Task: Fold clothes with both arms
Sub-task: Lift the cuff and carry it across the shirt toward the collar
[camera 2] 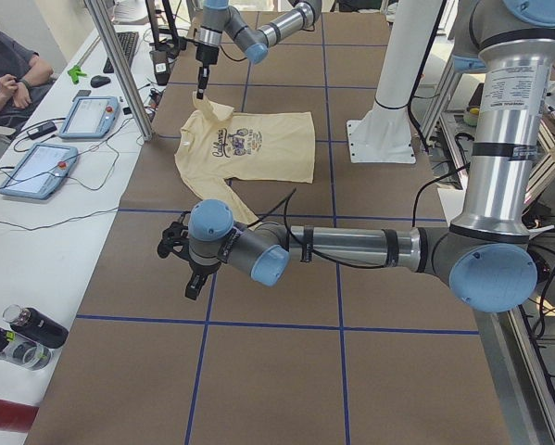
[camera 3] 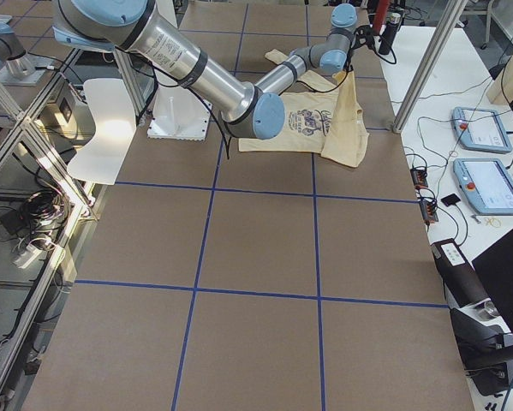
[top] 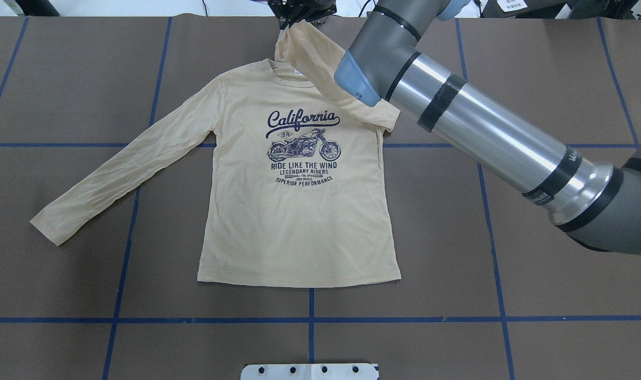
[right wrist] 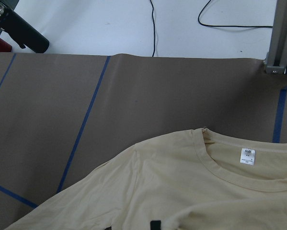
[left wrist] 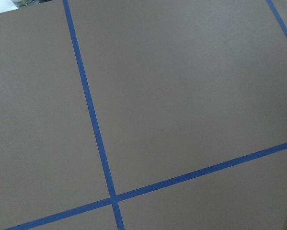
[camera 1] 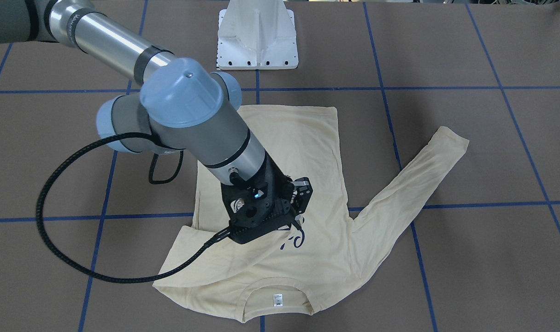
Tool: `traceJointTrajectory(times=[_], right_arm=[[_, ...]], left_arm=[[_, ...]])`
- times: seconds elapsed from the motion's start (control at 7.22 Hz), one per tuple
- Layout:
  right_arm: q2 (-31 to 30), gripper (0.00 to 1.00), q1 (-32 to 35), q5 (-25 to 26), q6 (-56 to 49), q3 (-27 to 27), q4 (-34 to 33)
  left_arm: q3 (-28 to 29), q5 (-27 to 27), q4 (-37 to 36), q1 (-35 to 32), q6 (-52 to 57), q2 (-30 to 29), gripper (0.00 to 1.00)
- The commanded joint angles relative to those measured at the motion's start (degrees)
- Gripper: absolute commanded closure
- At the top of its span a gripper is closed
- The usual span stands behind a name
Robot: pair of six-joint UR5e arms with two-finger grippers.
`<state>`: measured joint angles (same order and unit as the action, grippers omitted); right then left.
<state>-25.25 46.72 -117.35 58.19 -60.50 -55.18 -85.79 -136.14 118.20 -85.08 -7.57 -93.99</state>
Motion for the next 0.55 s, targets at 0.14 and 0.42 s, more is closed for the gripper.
traceJointTrajectory(times=[0.14, 0.42], right_arm=[[3.01, 1.0, -2.33, 5.89, 0.17, 5.37, 0.25], [4.24, 1.0, -3.37, 8.27, 0.17, 8.36, 0.33]], left_arm=[[5.0, 0.0, 5.27, 0.0, -0.69, -0.67, 0.0], [5.29, 0.0, 6.34, 0.09, -2.62, -0.76, 0.0]])
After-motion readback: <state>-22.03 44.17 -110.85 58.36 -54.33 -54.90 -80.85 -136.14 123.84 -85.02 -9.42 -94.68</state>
